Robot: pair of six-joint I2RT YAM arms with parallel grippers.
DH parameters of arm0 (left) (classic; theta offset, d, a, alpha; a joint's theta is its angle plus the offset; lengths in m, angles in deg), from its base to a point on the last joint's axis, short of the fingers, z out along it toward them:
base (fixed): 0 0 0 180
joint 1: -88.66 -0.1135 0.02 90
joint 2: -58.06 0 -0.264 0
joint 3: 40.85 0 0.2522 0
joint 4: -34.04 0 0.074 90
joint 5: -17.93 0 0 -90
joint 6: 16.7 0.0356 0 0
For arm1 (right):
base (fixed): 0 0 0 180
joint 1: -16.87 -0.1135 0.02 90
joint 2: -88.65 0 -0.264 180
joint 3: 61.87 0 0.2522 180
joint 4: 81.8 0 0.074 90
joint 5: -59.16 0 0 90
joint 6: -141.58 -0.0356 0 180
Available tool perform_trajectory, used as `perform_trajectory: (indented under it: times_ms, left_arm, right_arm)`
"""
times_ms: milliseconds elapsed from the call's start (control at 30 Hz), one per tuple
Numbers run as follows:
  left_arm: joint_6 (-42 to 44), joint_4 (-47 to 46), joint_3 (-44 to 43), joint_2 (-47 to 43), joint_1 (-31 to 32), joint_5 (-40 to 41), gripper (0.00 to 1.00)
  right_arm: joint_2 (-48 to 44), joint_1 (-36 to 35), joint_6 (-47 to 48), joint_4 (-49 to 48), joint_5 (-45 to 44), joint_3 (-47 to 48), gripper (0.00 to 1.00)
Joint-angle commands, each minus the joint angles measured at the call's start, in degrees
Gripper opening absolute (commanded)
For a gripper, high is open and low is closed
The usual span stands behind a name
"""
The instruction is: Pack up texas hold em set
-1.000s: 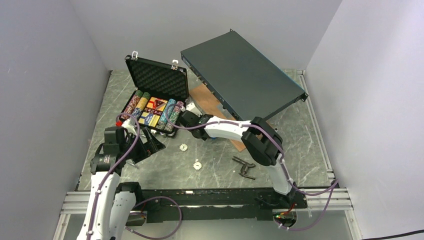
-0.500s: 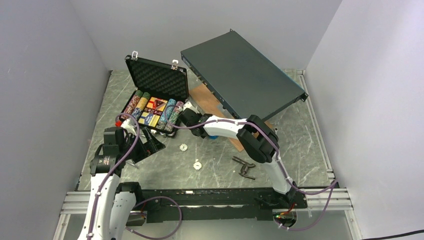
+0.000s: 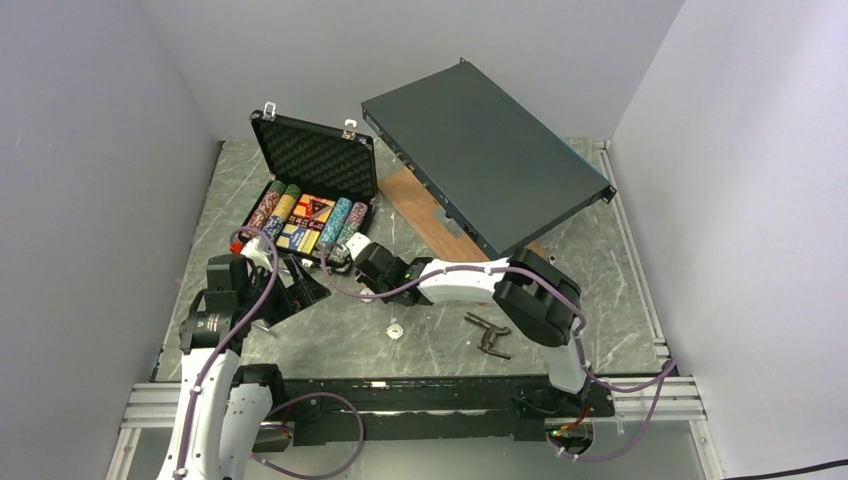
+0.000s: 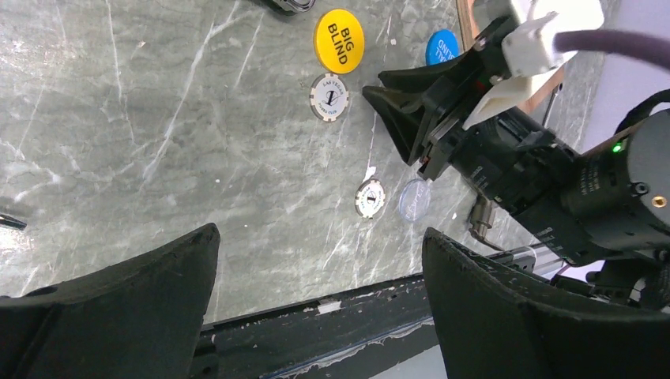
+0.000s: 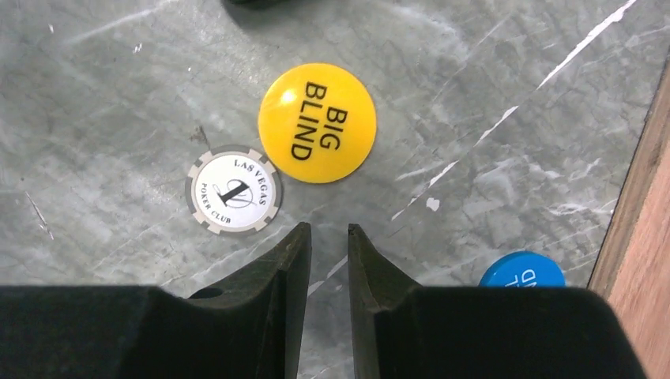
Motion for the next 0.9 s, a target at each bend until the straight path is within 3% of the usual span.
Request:
perform_trajectory:
  times_ms: [0,233,467,867]
  left_arm:
    - [0.42,-1.06,-1.32,-0.09,0.08,0.36,0.99]
    - [0.42,-1.19,-1.28,-0.18,0.08,0.34,0.99]
    - [0.16,-1.17,-1.23,-0.49,0.1,0.76,0.99]
    - [-0.27,-1.42,-1.04,0.47,0.12,1.09,0.99]
  right_arm:
    - [-3.56,2.78,-5.56,-3.03,-2.19,0.93,0.27]
    - [2.76,5.75,-4.53,-0.17,-3.51,7.66,0.27]
    - [7.59,5.82,-4.25,-1.06,4.87,11.48,0.27]
    - [-0.75,-1.82,-12.36,-16.45,25.04,-4.05,0.27]
